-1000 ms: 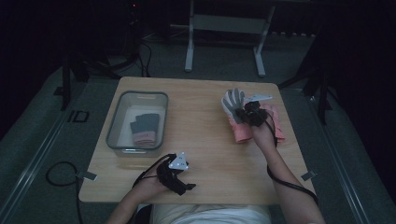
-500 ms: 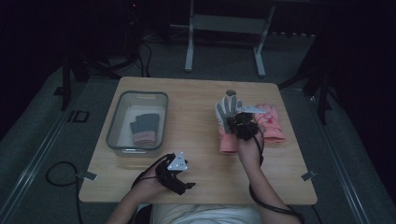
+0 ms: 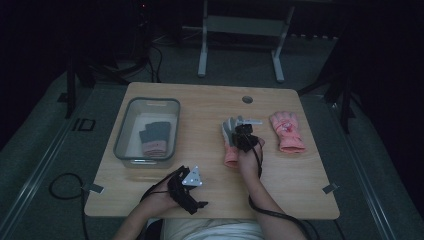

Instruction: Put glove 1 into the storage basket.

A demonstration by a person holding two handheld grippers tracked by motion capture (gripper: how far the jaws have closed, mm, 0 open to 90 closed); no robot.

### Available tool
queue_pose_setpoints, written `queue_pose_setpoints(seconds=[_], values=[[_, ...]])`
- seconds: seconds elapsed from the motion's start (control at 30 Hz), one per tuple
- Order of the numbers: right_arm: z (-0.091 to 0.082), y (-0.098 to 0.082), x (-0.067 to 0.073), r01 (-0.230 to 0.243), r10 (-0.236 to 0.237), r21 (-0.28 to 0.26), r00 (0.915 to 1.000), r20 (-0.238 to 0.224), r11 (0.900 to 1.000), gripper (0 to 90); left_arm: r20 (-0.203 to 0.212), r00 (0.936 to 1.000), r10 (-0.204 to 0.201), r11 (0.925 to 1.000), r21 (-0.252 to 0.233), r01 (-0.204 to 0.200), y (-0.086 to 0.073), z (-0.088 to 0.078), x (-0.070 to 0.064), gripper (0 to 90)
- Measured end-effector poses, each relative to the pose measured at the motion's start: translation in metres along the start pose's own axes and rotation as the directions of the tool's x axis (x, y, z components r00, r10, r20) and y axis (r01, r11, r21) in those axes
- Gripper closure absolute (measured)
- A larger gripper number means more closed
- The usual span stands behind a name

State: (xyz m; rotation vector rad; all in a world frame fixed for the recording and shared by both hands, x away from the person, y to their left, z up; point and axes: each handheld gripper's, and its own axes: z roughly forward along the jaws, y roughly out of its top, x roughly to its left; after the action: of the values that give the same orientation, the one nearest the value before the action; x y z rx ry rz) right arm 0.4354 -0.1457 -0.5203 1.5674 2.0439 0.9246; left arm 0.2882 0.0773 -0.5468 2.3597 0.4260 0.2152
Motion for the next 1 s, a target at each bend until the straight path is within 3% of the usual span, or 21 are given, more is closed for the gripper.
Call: queue_pose_setpoints(seconds=[0.37, 0.63, 0.7, 0.77, 0.87, 1.0], values=[[0.026, 0.009, 0.005, 0.038, -0.038, 0.008, 0.9991, 0.017, 0.999, 86.8, -0.026, 0.9996, -0.009, 0.9999, -0.008, 0.009, -0.005, 0.001, 0.004, 1.0], [0.033, 0.013, 0.004, 0.032, -0.032, 0.002, 0.9993, 0.018, 0.999, 82.5, -0.04, 0.9992, -0.004, 0.9998, -0.019, 0.004, -0.006, 0.001, 0.004, 1.0], [0.028, 0.015, 0.003, 0.017, -0.017, -0.01, 0.9998, 0.008, 1.0, 78.0, -0.039, 0.9992, 0.001, 0.9998, -0.021, -0.002, -0.007, 0.0, 0.003, 1.0], [0.021, 0.016, 0.005, 0.042, -0.042, -0.027, 0.9991, 0.0, 0.999, 72.6, -0.036, 0.9993, -0.001, 0.9998, -0.02, 0.0, -0.007, 0.0, 0.004, 1.0], [0.004, 0.022, 0.004, 0.076, -0.078, -0.056, 0.9966, -0.027, 0.996, 72.7, -0.03, 0.9995, -0.005, 0.9998, -0.02, 0.004, -0.008, 0.0, 0.004, 1.1], [-0.025, 0.031, -0.021, 0.083, -0.089, -0.127, 0.9951, -0.044, 0.988, 72.3, -0.024, 0.9997, -0.009, 0.9997, -0.021, 0.009, -0.008, 0.0, 0.004, 1.0]])
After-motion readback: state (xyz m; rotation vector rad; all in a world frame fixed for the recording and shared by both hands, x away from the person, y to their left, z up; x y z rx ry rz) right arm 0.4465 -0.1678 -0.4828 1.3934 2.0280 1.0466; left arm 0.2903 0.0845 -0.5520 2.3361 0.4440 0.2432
